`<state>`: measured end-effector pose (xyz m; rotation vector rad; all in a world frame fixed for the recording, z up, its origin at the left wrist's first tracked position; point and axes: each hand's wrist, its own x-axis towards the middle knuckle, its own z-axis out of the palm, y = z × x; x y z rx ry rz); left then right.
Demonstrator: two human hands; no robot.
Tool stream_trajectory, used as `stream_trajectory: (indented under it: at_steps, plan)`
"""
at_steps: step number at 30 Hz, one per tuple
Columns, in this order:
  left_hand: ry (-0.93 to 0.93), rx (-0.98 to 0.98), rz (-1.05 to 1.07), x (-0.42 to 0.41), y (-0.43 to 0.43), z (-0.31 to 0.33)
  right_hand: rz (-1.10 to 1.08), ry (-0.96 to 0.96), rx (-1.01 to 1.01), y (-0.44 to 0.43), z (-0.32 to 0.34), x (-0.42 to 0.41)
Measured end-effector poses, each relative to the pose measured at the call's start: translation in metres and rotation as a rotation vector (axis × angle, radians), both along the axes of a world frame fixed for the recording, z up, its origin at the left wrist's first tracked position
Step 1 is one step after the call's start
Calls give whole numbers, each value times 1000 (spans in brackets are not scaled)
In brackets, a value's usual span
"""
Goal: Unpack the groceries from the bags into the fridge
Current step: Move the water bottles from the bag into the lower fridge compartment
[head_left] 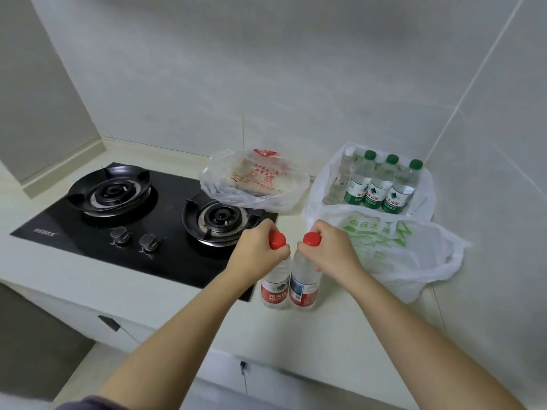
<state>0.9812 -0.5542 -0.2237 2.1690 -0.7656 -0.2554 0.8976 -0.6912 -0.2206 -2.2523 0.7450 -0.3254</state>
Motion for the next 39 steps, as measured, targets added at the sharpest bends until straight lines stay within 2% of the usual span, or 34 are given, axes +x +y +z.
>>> stream_trajectory:
  at_steps: [13, 20, 24, 28, 33, 39]
  plan:
    - [13, 3, -29, 0, -12, -25, -81, -87, -40, -2, -35, -12]
    - [-3, -97, 15, -7, -2, -43, -114, -238, -60, 2, -53, -23]
    - [9, -211, 78, -17, 10, -68, -161, -302, 19, 10, -78, -39]
    - [4, -187, 138, -24, 24, -98, -200, -397, 116, 28, -112, -63]
    - [229, -235, 126, -27, 30, -128, -219, -306, 231, 27, -151, -69]
    - [335, -244, -16, -20, 15, -141, -215, -180, 355, 15, -181, -47]
